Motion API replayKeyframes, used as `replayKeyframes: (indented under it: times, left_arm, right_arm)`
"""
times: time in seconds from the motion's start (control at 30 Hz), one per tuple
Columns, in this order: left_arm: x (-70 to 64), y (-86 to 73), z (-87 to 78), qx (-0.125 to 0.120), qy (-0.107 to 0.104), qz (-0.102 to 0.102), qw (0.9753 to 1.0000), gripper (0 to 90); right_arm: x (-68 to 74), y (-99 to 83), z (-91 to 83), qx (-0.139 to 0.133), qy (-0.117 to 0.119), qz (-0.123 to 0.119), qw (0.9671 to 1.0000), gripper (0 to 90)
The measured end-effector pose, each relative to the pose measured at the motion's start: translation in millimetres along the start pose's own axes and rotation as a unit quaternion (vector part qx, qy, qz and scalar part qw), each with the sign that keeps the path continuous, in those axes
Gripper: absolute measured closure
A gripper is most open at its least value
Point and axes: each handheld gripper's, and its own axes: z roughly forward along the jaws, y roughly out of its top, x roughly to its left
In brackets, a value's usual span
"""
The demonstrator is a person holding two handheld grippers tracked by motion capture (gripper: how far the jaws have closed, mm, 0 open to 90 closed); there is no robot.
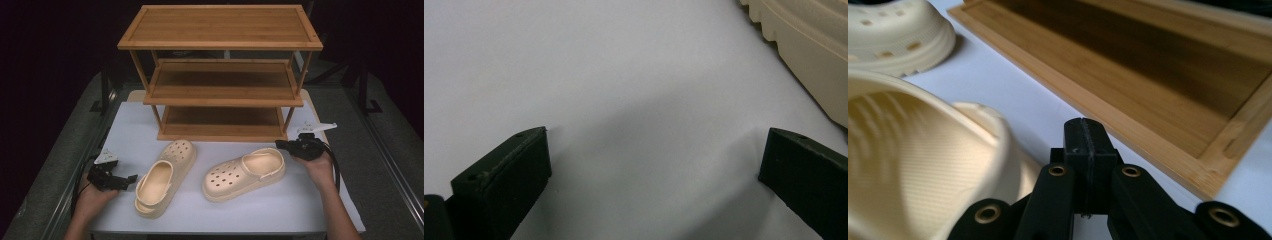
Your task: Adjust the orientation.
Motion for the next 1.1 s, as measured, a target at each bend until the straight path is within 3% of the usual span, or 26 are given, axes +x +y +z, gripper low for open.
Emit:
replayKeyframes:
  times: [0.17, 0.43, 0.87, 1.1]
  left_arm:
    - [0.4, 0.2, 0.1, 0.001, -0.002, -0.001, 1.0, 0.0]
    - [0.6, 0.3, 0.3, 0.001, -0.003, -0.002, 1.0, 0.0]
    - [0.6, 0.3, 0.2, 0.001, -0.003, -0.002, 1.0, 0.0]
    - [0.6, 0.3, 0.2, 0.001, -0.003, -0.001, 1.0, 0.0]
  right_arm:
    - [-7.0, -4.4, 15.5, 0.017, 0.027, 0.004, 0.9995, 89.9]
    - [-3.5, -7.2, 20.7, 0.026, 0.05, 0.0, 0.9984, 90.0]
    - [2.4, -12.4, 11.4, 0.031, 0.063, -0.006, 0.9975, 90.0]
    - [17.2, -18.5, 1.7, 0.038, 0.072, -0.018, 0.9965, 90.0]
